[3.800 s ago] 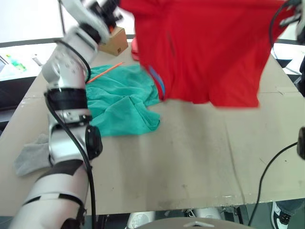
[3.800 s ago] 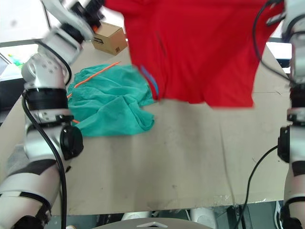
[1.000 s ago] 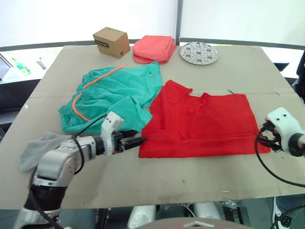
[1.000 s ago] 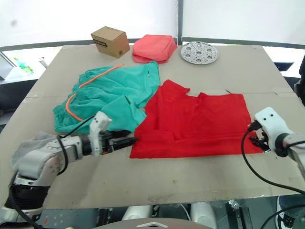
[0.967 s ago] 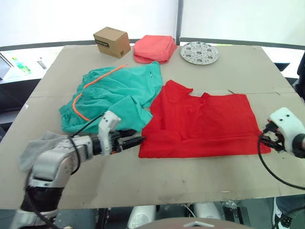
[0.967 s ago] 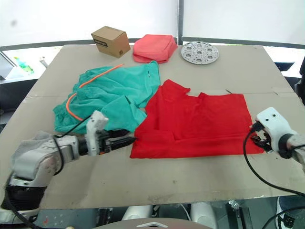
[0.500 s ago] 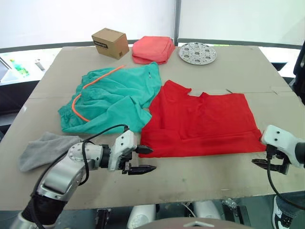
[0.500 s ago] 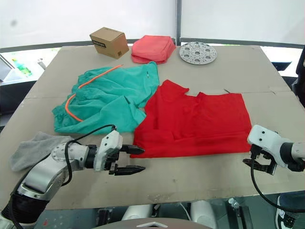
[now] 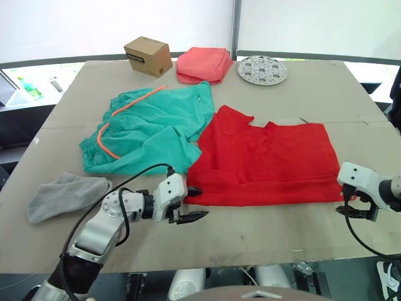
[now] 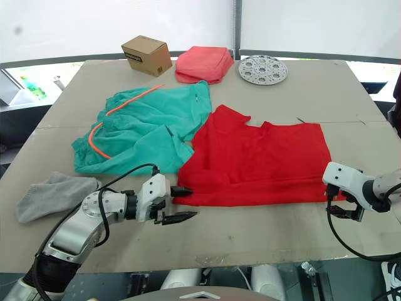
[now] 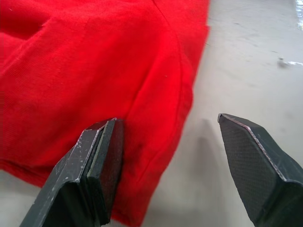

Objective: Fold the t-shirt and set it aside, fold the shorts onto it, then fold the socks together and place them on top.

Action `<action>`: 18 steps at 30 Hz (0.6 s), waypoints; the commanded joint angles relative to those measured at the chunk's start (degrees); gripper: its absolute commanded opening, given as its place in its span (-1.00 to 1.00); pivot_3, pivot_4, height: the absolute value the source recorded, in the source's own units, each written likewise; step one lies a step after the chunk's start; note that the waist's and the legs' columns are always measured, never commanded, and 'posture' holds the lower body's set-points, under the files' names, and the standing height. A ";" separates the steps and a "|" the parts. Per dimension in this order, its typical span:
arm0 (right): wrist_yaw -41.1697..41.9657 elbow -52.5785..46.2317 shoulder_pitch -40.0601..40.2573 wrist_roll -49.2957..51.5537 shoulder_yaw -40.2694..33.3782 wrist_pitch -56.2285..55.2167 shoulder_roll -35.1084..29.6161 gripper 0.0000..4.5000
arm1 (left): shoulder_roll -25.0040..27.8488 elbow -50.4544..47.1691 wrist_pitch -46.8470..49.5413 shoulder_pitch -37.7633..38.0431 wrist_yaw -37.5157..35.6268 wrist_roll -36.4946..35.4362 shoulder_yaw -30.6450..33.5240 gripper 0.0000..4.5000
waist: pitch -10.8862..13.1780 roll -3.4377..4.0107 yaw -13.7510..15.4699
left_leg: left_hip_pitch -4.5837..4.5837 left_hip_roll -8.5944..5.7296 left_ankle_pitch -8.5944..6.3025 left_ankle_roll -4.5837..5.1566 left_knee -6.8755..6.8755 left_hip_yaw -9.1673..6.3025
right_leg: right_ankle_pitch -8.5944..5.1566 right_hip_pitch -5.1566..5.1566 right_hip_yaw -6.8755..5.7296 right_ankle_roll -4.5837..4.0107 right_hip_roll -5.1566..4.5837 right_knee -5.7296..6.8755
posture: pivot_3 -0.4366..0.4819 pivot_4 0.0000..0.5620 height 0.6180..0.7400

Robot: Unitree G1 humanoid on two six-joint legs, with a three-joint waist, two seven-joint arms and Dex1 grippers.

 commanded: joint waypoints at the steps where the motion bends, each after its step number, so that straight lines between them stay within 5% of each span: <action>1: 0.94 1.62 -2.86 -2.06 0.85 0.06 -1.41 1.00 | -0.44 1.54 -0.04 0.41 1.45 2.12 -0.83 0.13 | -0.07 0.10 -0.04 | 0.00 0.00 0.00 0.00 0.00 0.01 | 0.00 0.00 0.00 0.00 0.01 0.00 | -0.05 -0.47 1.00; 2: 1.10 1.76 -3.59 -2.20 1.32 0.24 -1.20 1.00 | -0.58 1.41 -0.05 0.51 1.47 2.06 -0.84 -0.05 | -0.10 0.12 -0.06 | 0.01 0.00 0.00 0.00 0.00 0.00 | 0.00 0.00 0.00 0.00 0.01 0.01 | -0.05 -0.47 1.00; 14: 3.62 0.85 -8.40 -7.05 8.81 0.20 -0.30 1.00 | -0.19 -0.64 0.48 1.37 1.79 1.21 0.09 -0.05 | -0.18 0.25 -0.08 | 0.00 0.00 0.00 0.00 -0.01 0.02 | 0.00 0.00 0.03 0.00 0.22 0.00 | -0.05 -0.47 1.00; 18: 4.65 1.26 -8.87 -7.35 9.87 0.74 0.25 0.50 | -0.21 -0.96 1.15 1.42 1.99 1.53 -0.19 -0.08 | -0.24 0.21 -0.10 | 0.01 0.01 0.00 0.00 -0.01 0.01 | 0.00 0.00 0.03 0.00 0.24 0.01 | -0.05 -0.47 1.00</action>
